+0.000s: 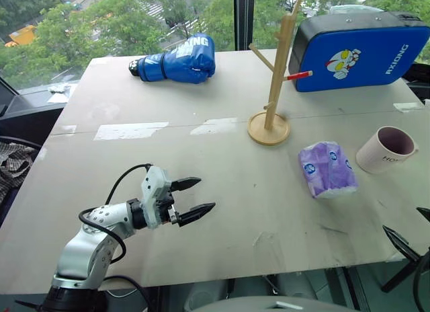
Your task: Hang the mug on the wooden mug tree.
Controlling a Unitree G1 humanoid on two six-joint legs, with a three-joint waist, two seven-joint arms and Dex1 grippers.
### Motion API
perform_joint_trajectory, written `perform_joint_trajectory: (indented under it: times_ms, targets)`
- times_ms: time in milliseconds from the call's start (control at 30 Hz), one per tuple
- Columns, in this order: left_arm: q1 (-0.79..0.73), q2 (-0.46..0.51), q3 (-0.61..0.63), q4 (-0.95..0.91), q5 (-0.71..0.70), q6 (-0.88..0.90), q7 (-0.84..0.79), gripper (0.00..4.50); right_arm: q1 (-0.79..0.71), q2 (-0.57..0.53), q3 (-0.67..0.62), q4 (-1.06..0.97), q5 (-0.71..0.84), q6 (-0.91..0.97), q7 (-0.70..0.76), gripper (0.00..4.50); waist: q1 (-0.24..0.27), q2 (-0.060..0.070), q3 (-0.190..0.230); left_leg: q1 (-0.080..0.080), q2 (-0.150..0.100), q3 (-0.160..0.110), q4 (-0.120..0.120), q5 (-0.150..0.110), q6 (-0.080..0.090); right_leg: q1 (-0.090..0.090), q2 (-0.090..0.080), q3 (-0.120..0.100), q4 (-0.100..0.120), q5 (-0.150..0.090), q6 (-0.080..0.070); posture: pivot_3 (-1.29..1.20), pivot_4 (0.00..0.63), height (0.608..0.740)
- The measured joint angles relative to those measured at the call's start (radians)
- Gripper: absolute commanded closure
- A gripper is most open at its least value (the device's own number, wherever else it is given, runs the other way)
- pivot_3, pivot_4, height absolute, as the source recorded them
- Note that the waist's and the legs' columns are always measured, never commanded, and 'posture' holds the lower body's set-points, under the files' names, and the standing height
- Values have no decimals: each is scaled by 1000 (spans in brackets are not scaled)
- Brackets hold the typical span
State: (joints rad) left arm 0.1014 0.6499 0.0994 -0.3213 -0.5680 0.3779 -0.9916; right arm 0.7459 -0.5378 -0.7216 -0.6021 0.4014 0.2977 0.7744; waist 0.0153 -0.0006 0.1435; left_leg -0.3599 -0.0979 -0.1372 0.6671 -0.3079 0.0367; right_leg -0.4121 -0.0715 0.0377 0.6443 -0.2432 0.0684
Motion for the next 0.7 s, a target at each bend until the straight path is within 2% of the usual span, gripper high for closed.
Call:
perform_joint_trajectory:
  times_ms: [100, 167, 300, 400, 533, 700]
  targets:
    - [-9, -2, 1, 27, 0, -22, -22, 0, -47, 6, 2, 30, -7, -7, -30, 82, 0, -1, 0, 0, 0, 0, 0, 0, 0, 0, 0, 0, -1, 0, 0, 0, 150, 740]
    - [-41, -27, 0, 50, 3, -65, -40, 0, -158, 27, 1, 113, -44, 8, -135, 82, -2, -3, 1, 0, 0, 1, 1, 0, 0, 0, 0, 1, -1, 1, -2, 0, 150, 740]
    - [-64, -49, -4, 27, -7, -148, -94, 0, -282, 19, 6, 231, -124, 29, -276, 82, 1, 0, 0, 0, 0, 0, 0, 0, 0, 0, 0, 0, 0, 1, -2, 0, 150, 740]
    - [-87, -28, -36, -36, -39, -108, -120, 0, -388, 0, 7, 296, -138, 74, -344, 82, -1, 1, 0, 0, 0, 1, 0, 0, 0, 0, 0, 0, 0, 1, -2, 0, 150, 740]
    - [-158, -26, -44, -132, -100, -21, -75, 0, -529, -25, 21, 349, -141, 139, -410, 82, -3, 2, 0, 0, 0, 1, 0, 0, 0, 0, 0, 1, 0, 2, -2, 0, 150, 740]
    - [-215, -23, -63, -181, -144, 69, -10, 0, -652, -51, 93, 397, -136, 200, -415, 82, -4, 2, 0, 0, 0, 1, 1, 0, 0, -1, 1, 1, 1, 2, -2, 0, 150, 740]
